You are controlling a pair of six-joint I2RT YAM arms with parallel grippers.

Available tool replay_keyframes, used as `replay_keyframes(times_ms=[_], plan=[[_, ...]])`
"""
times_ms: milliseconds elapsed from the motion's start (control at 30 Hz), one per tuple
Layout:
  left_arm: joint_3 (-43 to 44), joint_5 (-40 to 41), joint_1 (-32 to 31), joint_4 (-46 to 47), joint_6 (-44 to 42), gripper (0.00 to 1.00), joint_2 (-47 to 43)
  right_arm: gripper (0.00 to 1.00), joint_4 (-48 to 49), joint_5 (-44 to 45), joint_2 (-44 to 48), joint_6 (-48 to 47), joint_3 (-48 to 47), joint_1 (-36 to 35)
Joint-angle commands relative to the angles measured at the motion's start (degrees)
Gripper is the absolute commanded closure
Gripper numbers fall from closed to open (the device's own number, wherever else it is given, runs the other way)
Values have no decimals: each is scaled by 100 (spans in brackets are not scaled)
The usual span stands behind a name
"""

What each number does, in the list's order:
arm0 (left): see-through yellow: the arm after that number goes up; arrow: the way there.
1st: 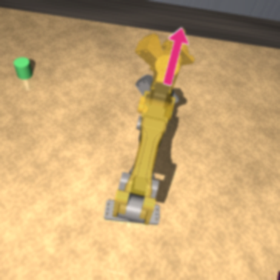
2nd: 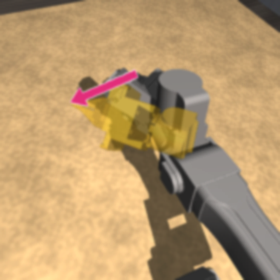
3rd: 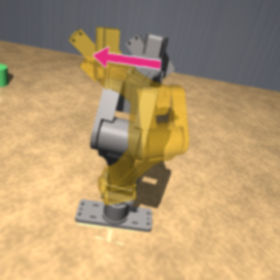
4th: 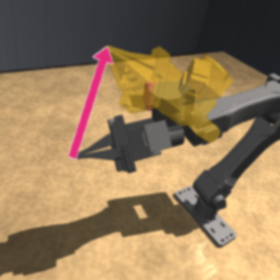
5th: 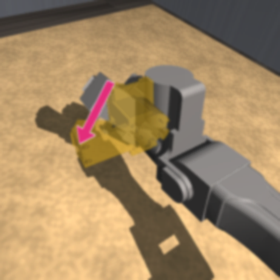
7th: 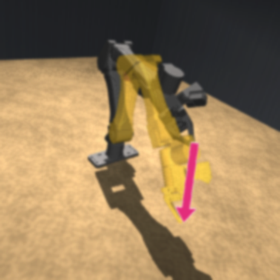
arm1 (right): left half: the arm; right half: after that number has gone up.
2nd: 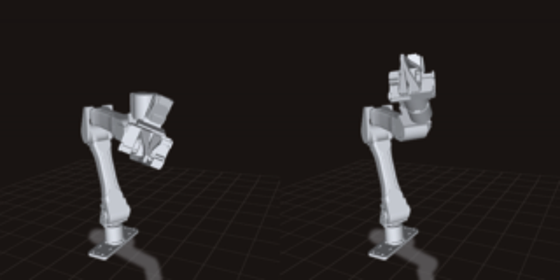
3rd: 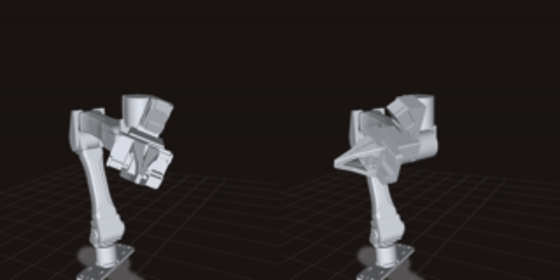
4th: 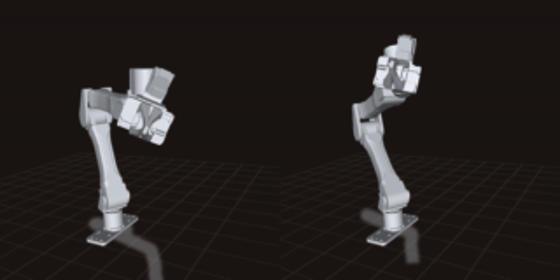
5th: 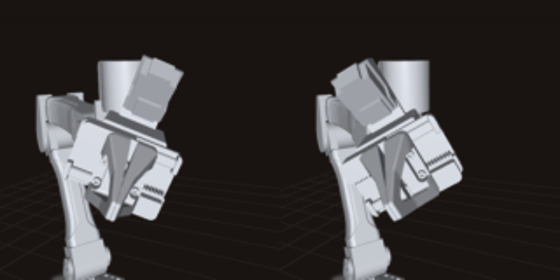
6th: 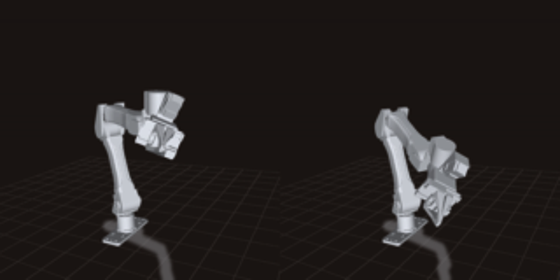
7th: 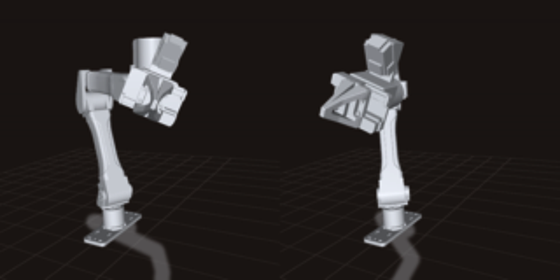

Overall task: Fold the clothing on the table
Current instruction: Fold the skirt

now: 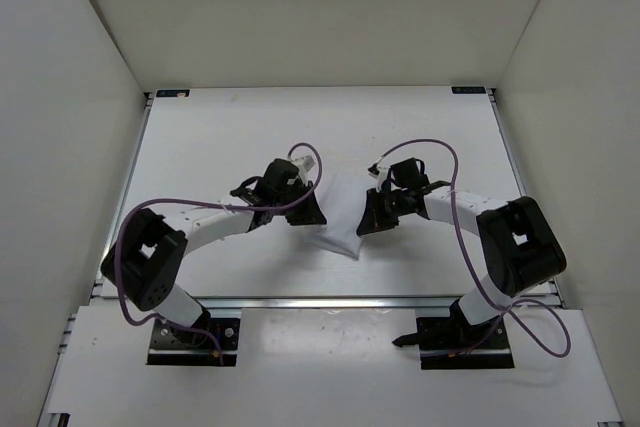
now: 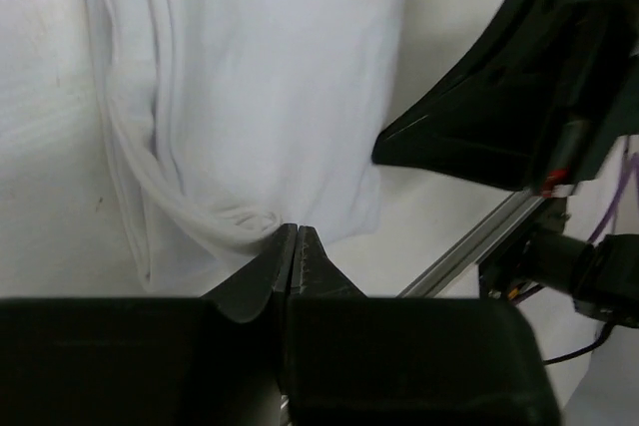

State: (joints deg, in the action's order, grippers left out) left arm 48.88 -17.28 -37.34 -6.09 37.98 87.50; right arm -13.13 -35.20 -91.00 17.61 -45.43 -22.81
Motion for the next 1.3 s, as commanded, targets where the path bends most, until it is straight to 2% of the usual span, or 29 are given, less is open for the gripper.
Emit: replay_keyframes(times_ms=[0,33,300,433,600,633,733,800,833,1000,1167,1267], plan=[[-63,128,-46,-155,-88,96,152,99,285,-39,-14,-90,-54,22],[-63,215,-62,-243,-141,100,170,99,293,-5,-58,-178,-54,48],[-493,611,297,-859,-308,100,-444,98,267,66,-76,-380,43,339],[-634,567,412,-1017,-396,100,-340,99,153,57,-190,-442,-71,427],[-389,558,342,-1323,-467,100,-418,97,-32,110,-41,-398,-308,567],[-136,689,368,-1455,-527,99,-601,93,-84,153,168,-355,-404,628],[85,682,473,-1387,-529,98,-900,91,-129,75,389,-276,-475,769],[183,734,526,-1089,-450,96,-1156,93,-112,-21,548,-188,-484,822],[200,787,518,-705,-432,98,-1191,96,98,-65,627,-144,-432,822],[96,796,368,-25,-352,100,-623,100,381,-101,366,6,-317,743],[-71,629,52,46,-387,100,230,100,319,-154,-329,-56,-449,681],[-483,498,165,38,-422,100,487,100,425,-259,-506,-38,-327,777]])
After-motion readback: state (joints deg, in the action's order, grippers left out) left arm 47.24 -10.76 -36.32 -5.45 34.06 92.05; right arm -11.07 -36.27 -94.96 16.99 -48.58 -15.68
